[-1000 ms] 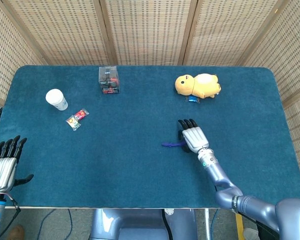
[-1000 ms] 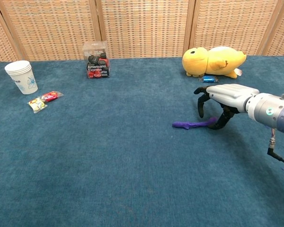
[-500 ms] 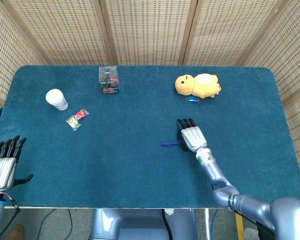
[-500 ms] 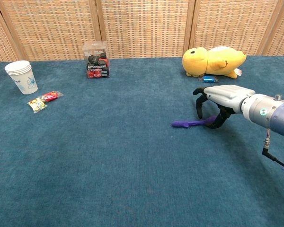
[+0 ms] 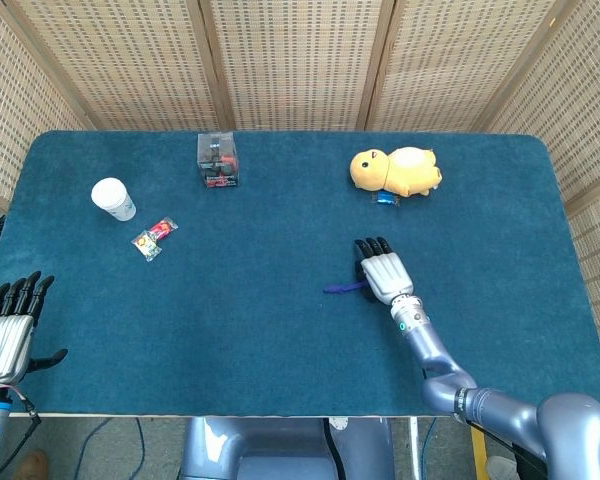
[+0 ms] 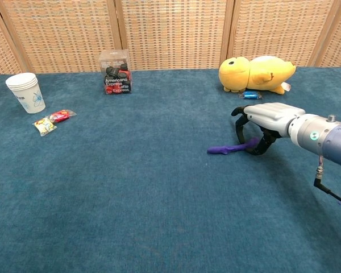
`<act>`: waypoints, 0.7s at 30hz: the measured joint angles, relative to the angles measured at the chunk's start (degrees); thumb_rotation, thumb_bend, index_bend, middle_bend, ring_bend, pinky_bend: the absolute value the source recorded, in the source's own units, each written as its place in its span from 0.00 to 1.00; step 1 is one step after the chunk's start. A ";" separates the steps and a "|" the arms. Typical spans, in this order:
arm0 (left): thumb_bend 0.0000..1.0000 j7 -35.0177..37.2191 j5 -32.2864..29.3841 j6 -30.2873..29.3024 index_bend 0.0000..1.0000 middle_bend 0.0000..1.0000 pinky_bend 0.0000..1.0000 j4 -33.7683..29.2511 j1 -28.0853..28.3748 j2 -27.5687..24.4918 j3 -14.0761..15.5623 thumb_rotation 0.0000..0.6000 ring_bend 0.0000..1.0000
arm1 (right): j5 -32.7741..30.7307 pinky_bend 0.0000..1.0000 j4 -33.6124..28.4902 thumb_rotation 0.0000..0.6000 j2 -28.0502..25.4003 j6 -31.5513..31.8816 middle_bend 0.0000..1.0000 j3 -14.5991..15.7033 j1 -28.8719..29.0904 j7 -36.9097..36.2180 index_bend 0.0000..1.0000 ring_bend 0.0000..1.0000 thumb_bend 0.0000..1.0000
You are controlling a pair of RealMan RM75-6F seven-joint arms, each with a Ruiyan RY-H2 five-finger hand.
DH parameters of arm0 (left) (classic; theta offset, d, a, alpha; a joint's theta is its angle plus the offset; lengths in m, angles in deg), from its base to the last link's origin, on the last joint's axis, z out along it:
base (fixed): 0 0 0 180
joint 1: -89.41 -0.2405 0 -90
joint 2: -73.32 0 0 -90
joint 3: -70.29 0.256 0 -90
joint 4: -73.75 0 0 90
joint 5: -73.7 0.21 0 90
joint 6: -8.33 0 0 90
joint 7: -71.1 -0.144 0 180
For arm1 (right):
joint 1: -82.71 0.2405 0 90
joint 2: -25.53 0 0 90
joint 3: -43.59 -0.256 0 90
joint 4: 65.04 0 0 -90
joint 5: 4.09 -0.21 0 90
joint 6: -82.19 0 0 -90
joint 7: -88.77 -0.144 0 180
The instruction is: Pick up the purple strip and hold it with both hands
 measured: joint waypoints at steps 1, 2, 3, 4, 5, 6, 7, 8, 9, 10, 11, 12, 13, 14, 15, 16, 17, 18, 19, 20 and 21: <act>0.00 0.05 0.02 0.00 0.00 0.00 0.00 -0.01 0.00 -0.01 0.02 1.00 0.00 | -0.05 0.00 0.05 1.00 0.04 -0.02 0.16 0.01 0.03 0.00 0.56 0.00 0.54; 0.00 0.09 0.05 -0.01 0.00 0.00 0.00 -0.01 0.00 -0.03 0.04 1.00 0.00 | -0.08 0.00 0.12 1.00 0.08 -0.05 0.16 0.05 0.07 0.10 0.56 0.00 0.55; 0.00 0.14 0.08 -0.01 0.00 0.00 0.00 -0.02 0.01 -0.05 0.06 1.00 0.00 | -0.11 0.00 0.18 1.00 0.10 -0.06 0.16 0.09 0.11 0.21 0.56 0.00 0.57; 0.00 0.18 0.08 -0.01 0.00 0.00 0.00 -0.04 0.02 -0.07 0.06 1.00 0.00 | -0.17 0.00 0.23 1.00 0.13 -0.08 0.16 0.12 0.14 0.32 0.56 0.00 0.59; 0.00 0.23 0.07 0.00 0.00 0.00 0.00 -0.04 0.02 -0.09 0.08 1.00 0.00 | -0.30 0.00 0.26 1.00 0.16 -0.11 0.16 0.15 0.17 0.45 0.56 0.00 0.60; 0.00 0.28 0.08 0.00 0.00 0.00 0.00 -0.04 0.02 -0.11 0.09 1.00 0.00 | -0.42 0.00 0.27 1.00 0.18 -0.14 0.16 0.16 0.19 0.56 0.56 0.00 0.61; 0.00 0.32 0.09 0.00 0.00 0.00 0.00 -0.03 0.03 -0.12 0.10 1.00 0.00 | -0.54 0.00 0.27 1.00 0.19 -0.18 0.16 0.16 0.22 0.69 0.56 0.00 0.62; 0.00 0.34 0.10 0.00 0.00 0.00 0.00 -0.03 0.04 -0.13 0.11 1.00 0.00 | -0.69 0.00 0.27 1.00 0.19 -0.29 0.16 0.20 0.27 0.91 0.56 0.00 0.63; 0.00 0.33 0.12 0.05 0.00 0.00 0.00 -0.06 0.06 -0.14 0.16 1.00 0.00 | -0.81 0.00 0.26 1.00 0.18 -0.43 0.15 0.26 0.31 1.11 0.55 0.00 0.64; 0.00 0.33 0.15 0.09 0.00 0.00 0.00 -0.07 0.08 -0.14 0.20 1.00 0.00 | -0.94 0.00 0.23 1.00 0.17 -0.55 0.16 0.31 0.35 1.32 0.56 0.00 0.65; 0.00 0.34 0.18 0.11 0.00 0.00 0.00 -0.08 0.09 -0.13 0.23 1.00 0.00 | -1.13 0.00 0.15 1.00 0.17 -0.64 0.16 0.36 0.41 1.54 0.56 0.00 0.66; 0.00 0.35 0.19 0.11 0.00 0.00 0.00 -0.08 0.10 -0.13 0.23 1.00 0.00 | -1.24 0.00 0.08 1.00 0.18 -0.67 0.16 0.38 0.44 1.64 0.56 0.00 0.66; 0.00 0.32 0.20 0.11 0.00 0.00 0.00 -0.09 0.13 -0.13 0.23 1.00 0.00 | -1.32 0.00 0.03 1.00 0.19 -0.69 0.16 0.38 0.47 1.70 0.58 0.00 0.66; 0.00 0.31 0.20 0.10 0.00 0.00 0.00 -0.09 0.13 -0.13 0.23 1.00 0.00 | -1.41 0.00 -0.03 1.00 0.21 -0.68 0.16 0.37 0.50 1.76 0.59 0.00 0.66; 0.00 0.31 0.18 0.10 0.00 0.00 0.00 -0.09 0.13 -0.13 0.25 1.00 0.00 | -1.43 0.00 -0.05 1.00 0.22 -0.64 0.17 0.36 0.51 1.76 0.61 0.00 0.66; 0.00 0.32 0.15 0.11 0.00 0.00 0.00 -0.08 0.13 -0.12 0.26 1.00 0.00 | -1.43 0.00 -0.07 1.00 0.23 -0.59 0.18 0.36 0.52 1.74 0.62 0.00 0.66; 0.00 0.32 0.13 0.12 0.00 0.00 0.00 -0.08 0.14 -0.13 0.26 1.00 0.00 | -1.38 0.00 -0.12 1.00 0.24 -0.49 0.18 0.34 0.52 1.63 0.63 0.00 0.66; 0.00 0.32 0.10 0.14 0.00 0.00 0.00 -0.07 0.14 -0.13 0.28 1.00 0.00 | -1.31 0.00 -0.15 1.00 0.25 -0.35 0.19 0.31 0.50 1.45 0.64 0.00 0.66; 0.00 0.31 0.08 0.16 0.00 0.00 0.00 -0.05 0.15 -0.12 0.29 1.00 0.00 | -1.21 0.00 -0.18 1.00 0.27 -0.16 0.20 0.25 0.48 1.20 0.64 0.00 0.66; 0.00 0.31 0.08 0.18 0.00 0.00 0.00 -0.04 0.16 -0.11 0.31 1.00 0.00 | -1.04 0.00 -0.23 1.00 0.29 0.13 0.20 0.17 0.43 0.80 0.64 0.00 0.66; 0.00 0.31 0.08 0.22 0.00 0.00 0.00 -0.01 0.16 -0.08 0.35 1.00 0.00 | -0.90 0.00 -0.29 1.00 0.29 0.36 0.20 0.08 0.38 0.44 0.64 0.00 0.66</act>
